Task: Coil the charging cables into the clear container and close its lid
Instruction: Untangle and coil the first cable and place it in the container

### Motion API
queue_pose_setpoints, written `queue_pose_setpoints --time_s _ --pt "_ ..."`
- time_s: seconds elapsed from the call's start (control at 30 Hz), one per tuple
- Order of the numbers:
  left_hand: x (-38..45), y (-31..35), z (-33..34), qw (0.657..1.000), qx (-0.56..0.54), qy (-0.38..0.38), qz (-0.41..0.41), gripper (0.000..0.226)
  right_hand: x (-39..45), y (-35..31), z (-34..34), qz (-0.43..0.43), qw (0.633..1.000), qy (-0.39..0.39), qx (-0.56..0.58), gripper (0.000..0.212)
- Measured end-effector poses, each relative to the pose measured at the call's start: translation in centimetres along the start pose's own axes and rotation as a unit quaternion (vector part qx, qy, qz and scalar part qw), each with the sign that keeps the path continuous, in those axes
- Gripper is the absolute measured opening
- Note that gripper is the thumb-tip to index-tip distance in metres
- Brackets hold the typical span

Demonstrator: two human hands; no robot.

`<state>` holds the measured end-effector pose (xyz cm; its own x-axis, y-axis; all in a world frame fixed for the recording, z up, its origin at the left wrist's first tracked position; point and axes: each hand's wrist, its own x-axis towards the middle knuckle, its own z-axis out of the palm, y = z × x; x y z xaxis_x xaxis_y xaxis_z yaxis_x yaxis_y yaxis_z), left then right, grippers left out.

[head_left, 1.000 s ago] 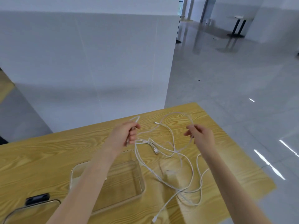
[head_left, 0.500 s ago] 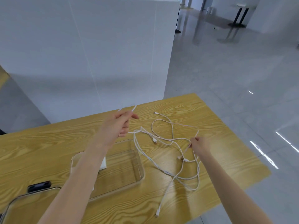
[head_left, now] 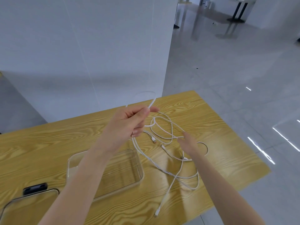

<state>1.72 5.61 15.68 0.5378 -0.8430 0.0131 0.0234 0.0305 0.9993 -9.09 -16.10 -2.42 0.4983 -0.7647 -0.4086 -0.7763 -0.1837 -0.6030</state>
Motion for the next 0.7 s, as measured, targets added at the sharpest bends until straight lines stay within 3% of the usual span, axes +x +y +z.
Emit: queue_pose_setpoints --time_s 0.17,0.23,0.3,0.43,0.7 --pt "-0.2 0.1 -0.7 1.000 -0.008 0.002 -0.004 0.026 2.3 3.9 2.6 0.099 0.991 -0.016 0.088 0.061" --pt "-0.1 -0.5 -1.0 1.000 -0.001 0.003 -0.018 0.026 3.3 4.9 3.7 0.097 0.988 -0.015 0.120 0.048" --pt "0.2 -1.5 -1.1 0.999 0.001 0.004 -0.043 0.025 2.8 4.4 4.0 0.069 0.990 0.009 0.124 0.010" --pt "1.0 -3.7 -0.7 0.996 0.012 0.011 -0.086 0.024 2.1 2.6 2.8 0.023 0.982 0.061 0.175 0.011" --pt "2.5 -6.0 0.2 0.985 0.067 0.049 -0.154 0.022 -1.4 -5.8 -2.9 -0.191 0.937 0.090 0.279 0.006"
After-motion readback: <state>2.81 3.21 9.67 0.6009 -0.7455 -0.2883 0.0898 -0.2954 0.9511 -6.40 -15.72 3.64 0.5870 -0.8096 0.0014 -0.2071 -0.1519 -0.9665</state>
